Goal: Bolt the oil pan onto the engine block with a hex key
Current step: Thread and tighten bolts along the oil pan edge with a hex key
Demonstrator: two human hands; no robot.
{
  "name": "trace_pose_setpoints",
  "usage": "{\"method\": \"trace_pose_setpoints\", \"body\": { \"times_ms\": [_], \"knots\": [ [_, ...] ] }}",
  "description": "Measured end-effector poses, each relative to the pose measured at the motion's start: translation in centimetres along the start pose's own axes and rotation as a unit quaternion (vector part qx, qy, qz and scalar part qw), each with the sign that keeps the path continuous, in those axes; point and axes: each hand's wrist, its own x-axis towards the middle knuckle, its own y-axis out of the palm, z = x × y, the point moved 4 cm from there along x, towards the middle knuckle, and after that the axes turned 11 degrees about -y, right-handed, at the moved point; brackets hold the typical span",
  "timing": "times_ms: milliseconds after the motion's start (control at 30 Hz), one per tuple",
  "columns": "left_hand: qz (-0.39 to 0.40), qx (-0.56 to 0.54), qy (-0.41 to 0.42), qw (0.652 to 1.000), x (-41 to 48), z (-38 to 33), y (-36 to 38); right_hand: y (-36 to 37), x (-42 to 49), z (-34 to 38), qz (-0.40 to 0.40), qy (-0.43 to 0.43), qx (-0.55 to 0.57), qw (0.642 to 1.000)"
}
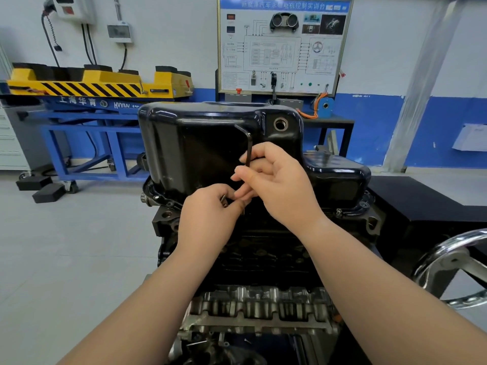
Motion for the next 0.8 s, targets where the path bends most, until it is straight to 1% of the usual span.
{"method": "trace_pose_setpoints", "body": {
  "times_ms": [67, 133, 267, 367, 467, 533, 633, 700, 800],
  "knots": [
    [0.013, -0.013, -0.003, 1.0, 0.2, 0.2, 0.0, 0.0, 0.0, 0.2, 0.031, -0.002, -0.009, 0.999],
    [0.033, -0.021, -0.009, 0.999, 0.5, 0.4, 0.0, -0.1, 0.0, 0.5, 0.045, -0.004, -0.02, 0.999],
    [0.078, -0.038, -0.012, 0.996, 1.0, 0.5, -0.2, -0.4, 0.1, 0.5, 0.029, 0.002, -0.02, 0.999],
    [0.103, -0.024, 0.016, 0.994, 1.2, 0.2, -0.2, -0.5, 0.3, 0.3, 0.015, 0.001, -0.029, 0.999],
    [0.088, 0.004, 0.062, 0.994, 1.1, -0.3, -0.4, -0.5, 0.3, 0.1, -0.002, -0.009, -0.037, 0.999],
    [0.068, -0.006, 0.084, 0.994, 1.2, -0.6, -0.6, -0.4, 0.3, 0.0, -0.01, -0.02, -0.047, 0.999],
    [0.077, -0.039, 0.076, 0.993, 1.6, -0.4, -0.7, -0.4, 0.2, 0.0, -0.018, -0.022, -0.064, 0.998],
    [0.108, -0.066, 0.055, 0.99, 1.8, -0.1, -0.5, -0.2, 0.0, 0.2, 0.005, -0.018, -0.058, 0.998],
    [0.148, -0.068, 0.05, 0.985, 2.0, -0.1, -0.6, 0.0, -0.2, 0.5, 0.053, -0.005, -0.029, 0.998]
  ]
}}
